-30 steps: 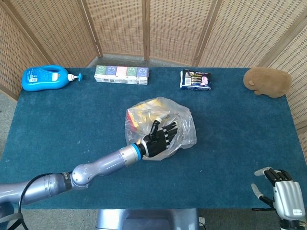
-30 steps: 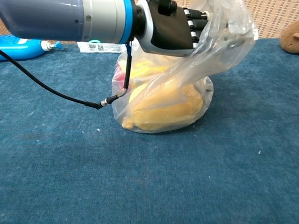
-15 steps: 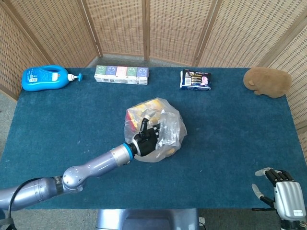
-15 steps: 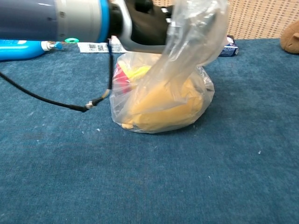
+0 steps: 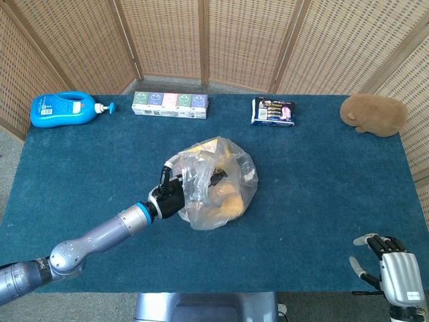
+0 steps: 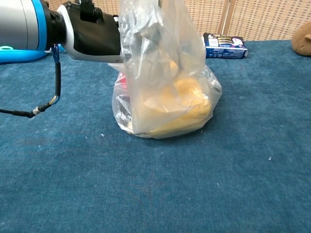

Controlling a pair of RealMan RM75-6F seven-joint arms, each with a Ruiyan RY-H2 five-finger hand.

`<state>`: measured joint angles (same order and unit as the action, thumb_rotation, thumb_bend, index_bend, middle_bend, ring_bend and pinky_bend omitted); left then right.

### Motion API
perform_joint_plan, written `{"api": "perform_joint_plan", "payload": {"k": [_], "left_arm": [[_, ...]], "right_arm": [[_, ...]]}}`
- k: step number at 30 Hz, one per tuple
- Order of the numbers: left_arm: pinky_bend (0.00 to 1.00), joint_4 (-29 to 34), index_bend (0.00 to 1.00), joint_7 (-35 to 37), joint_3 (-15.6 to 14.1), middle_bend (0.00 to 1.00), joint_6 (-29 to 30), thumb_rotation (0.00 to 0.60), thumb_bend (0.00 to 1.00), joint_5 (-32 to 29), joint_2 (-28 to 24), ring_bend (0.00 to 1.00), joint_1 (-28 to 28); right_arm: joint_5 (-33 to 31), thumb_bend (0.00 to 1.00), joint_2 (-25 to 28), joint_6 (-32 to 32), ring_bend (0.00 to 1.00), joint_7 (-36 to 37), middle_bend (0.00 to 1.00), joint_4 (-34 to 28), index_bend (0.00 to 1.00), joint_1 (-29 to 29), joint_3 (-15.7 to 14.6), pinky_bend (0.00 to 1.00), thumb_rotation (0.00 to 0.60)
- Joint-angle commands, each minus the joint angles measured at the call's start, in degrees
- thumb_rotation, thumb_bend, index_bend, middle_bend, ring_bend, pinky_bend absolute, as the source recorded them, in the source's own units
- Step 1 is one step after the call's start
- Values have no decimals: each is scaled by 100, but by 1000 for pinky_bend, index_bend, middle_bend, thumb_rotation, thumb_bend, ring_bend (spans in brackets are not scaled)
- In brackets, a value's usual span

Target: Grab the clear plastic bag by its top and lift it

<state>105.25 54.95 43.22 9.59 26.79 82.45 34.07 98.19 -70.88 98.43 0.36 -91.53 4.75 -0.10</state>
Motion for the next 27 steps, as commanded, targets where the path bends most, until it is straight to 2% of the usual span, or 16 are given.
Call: {"api": "perform_joint_plan", "payload": {"k": [1, 7, 12, 20, 27], "left_arm": [[289, -44, 265, -12, 22, 385, -374, 0, 286, 21, 39, 303, 105], [252, -225, 147, -68, 107, 264, -640, 0, 286, 71, 301, 222, 374], [168, -279, 9, -112, 103, 150, -724, 0, 274, 77, 352, 102, 509], [106, -248, 0, -199, 124, 81, -741, 0, 253, 119, 187, 13, 444], [72, -360, 0, -202, -154, 43, -550, 0, 252, 56, 215, 0, 715]], "right_arm": [[0, 295, -3, -1, 493, -19, 463, -10, 444, 0, 0, 362, 600], [-10, 295, 16, 50, 493, -26, 463, -23, 444, 36, -4, 362, 600], [-14, 295, 33, 100, 493, 7, 463, -8, 444, 67, -7, 362, 600], [-2, 294, 17, 55, 492, 15, 463, 9, 444, 36, -1, 360, 600], [8, 294, 10, 29, 493, -12, 463, -18, 445, 20, -4, 360, 600]]}}
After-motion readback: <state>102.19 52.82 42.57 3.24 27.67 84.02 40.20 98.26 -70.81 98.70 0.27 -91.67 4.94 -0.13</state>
